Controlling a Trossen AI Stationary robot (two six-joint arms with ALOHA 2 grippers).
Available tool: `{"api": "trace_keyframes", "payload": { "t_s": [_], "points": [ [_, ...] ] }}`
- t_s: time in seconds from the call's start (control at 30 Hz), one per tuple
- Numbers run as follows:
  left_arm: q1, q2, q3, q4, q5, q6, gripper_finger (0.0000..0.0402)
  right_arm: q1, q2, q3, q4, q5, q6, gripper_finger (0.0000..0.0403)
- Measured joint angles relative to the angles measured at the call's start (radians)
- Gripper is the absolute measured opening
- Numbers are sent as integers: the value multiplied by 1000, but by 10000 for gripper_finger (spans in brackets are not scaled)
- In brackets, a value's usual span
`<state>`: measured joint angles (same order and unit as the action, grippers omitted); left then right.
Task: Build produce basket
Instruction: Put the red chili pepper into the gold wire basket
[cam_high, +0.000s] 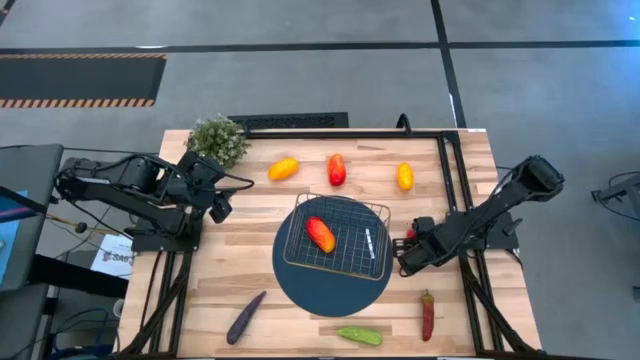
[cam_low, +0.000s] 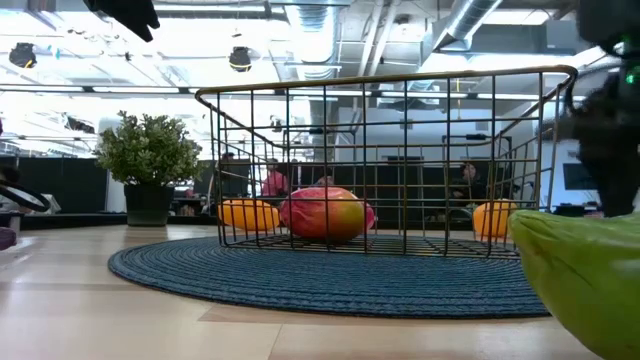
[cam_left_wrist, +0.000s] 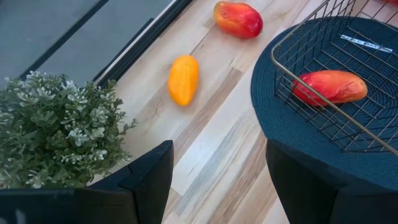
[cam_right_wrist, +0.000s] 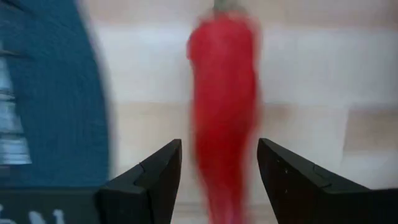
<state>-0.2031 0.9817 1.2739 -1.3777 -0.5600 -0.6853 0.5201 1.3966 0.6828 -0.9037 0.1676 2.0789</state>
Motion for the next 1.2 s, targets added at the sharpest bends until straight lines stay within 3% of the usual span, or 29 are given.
{"api": "trace_keyframes", "payload": {
  "t_s": [0.47,0.63,0.87,1.03,1.2],
  "points": [
    [0,0,0,0,6,0,239,-4,5,0,12,-28,-16,223],
    [0,0,0,0,11,0,239,-13,25,0,26,-53,-19,168],
    [0,0,0,0,12,0,239,-11,-3,1,25,-122,-55,25],
    [0,0,0,0,12,0,240,-11,-72,57,-75,-134,-63,21],
    [0,0,0,0,12,0,240,-11,-135,236,-301,-91,-64,21]
  ]
}}
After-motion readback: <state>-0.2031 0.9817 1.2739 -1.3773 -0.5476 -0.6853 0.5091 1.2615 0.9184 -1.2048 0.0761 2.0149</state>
